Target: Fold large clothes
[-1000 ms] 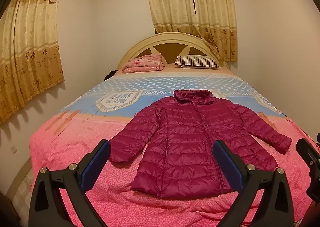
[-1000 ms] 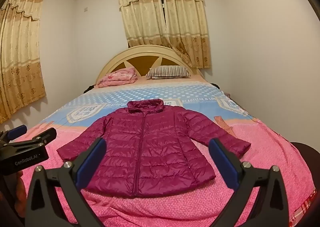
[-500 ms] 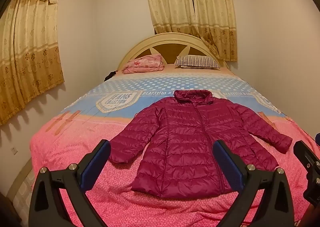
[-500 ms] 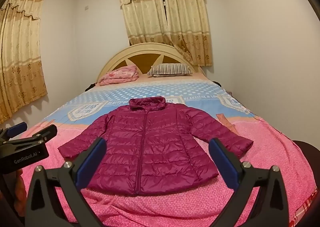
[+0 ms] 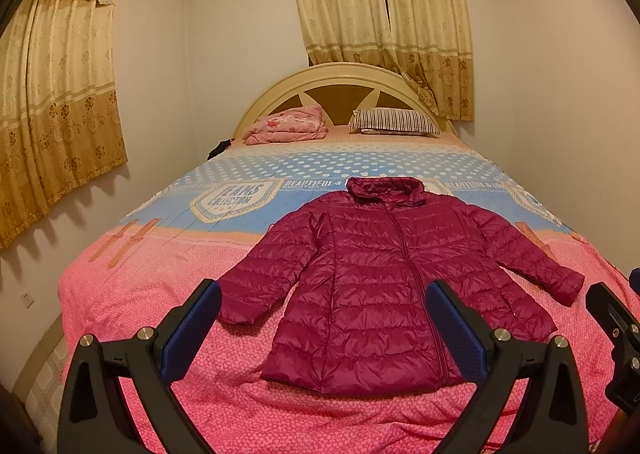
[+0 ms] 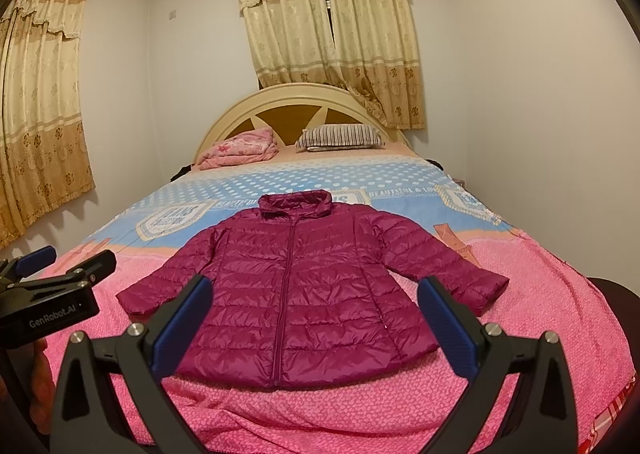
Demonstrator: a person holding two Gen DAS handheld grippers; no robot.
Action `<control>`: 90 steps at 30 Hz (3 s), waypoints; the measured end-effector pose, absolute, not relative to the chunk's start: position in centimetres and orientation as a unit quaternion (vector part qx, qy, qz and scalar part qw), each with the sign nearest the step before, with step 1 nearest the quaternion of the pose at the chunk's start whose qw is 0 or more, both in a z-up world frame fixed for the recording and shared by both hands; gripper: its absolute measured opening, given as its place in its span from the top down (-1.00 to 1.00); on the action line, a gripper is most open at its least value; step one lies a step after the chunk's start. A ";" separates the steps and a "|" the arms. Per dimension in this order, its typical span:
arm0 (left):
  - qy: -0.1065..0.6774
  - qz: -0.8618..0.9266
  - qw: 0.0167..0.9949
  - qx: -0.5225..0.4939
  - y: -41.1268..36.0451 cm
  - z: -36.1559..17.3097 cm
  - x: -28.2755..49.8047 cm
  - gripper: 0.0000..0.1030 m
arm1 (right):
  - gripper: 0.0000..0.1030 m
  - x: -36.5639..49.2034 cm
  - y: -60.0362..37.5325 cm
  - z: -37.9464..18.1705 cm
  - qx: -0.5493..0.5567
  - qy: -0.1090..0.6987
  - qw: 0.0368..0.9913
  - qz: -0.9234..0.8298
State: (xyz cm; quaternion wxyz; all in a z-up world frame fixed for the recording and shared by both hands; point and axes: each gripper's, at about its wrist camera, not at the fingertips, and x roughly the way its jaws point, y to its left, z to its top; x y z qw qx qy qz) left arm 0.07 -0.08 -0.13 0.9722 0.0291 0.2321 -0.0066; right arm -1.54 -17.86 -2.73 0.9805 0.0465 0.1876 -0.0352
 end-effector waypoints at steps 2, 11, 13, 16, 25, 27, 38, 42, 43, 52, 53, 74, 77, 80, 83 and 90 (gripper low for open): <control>0.232 -0.007 0.972 0.029 0.0 -0.3 0.0 -0.98 | -1.00 -1.5 -17.8 -2.7 0.046 0.189 0.980 -0.034; 0.232 -0.006 0.972 0.029 0.0 -0.3 0.0 -0.98 | -1.00 -1.4 -17.8 -2.9 0.045 0.190 0.980 -0.034; 0.232 -0.007 0.972 0.029 0.0 -0.3 0.0 -0.98 | -1.00 -1.4 -17.7 -3.0 0.046 0.190 0.980 -0.034; 0.232 -0.006 0.972 0.029 -0.1 -0.3 0.0 -0.98 | -1.00 -1.4 -17.7 -3.0 0.046 0.190 0.980 -0.033; 0.232 -0.007 0.972 0.029 0.0 -0.3 0.0 -0.98 | -1.00 -1.4 -17.6 -3.1 0.046 0.191 0.980 -0.033; 0.232 -0.008 0.972 0.029 0.0 -0.4 0.0 -0.98 | -1.00 -1.4 -17.5 -3.2 0.046 0.191 0.980 -0.033; 0.233 -0.008 0.972 0.029 0.0 -0.3 0.0 -0.98 | -1.00 -1.5 -17.5 -3.2 0.046 0.192 0.980 -0.032; 0.233 -0.007 0.972 0.029 -0.1 -0.4 0.0 -0.98 | -1.00 -1.5 -17.4 -3.3 0.046 0.192 0.980 -0.031; 0.233 -0.007 0.972 0.029 0.0 -0.4 0.0 -0.98 | -1.00 -1.5 -17.3 -3.4 0.046 0.193 0.980 -0.031; 0.233 -0.007 0.972 0.029 0.0 -0.4 0.0 -0.98 | -1.00 -1.5 -17.3 -3.4 0.046 0.193 0.980 -0.030; 0.233 -0.008 0.972 0.029 0.0 -0.4 0.0 -0.98 | -1.00 -1.5 -17.2 -3.5 0.047 0.194 0.979 -0.029; 0.277 0.035 0.959 0.050 1.1 -6.2 9.3 -0.98 | -1.00 3.8 -24.4 -8.6 0.098 0.248 0.961 -0.070; 0.288 0.038 0.955 0.055 1.0 -7.4 12.3 -0.98 | -1.00 5.7 -28.4 -10.7 0.131 0.276 0.946 -0.104; 0.296 0.038 0.952 0.065 0.3 -8.5 15.0 -0.98 | -0.96 7.4 -32.6 -12.4 0.156 0.297 0.931 -0.147; 0.300 0.040 0.950 0.077 -0.4 -9.8 17.8 -0.98 | -0.87 8.8 -36.1 -13.4 0.173 0.314 0.916 -0.181; 0.338 0.053 0.935 0.092 -1.1 -12.3 24.3 -0.98 | -0.60 12.2 -43.8 -16.7 0.231 0.361 0.874 -0.229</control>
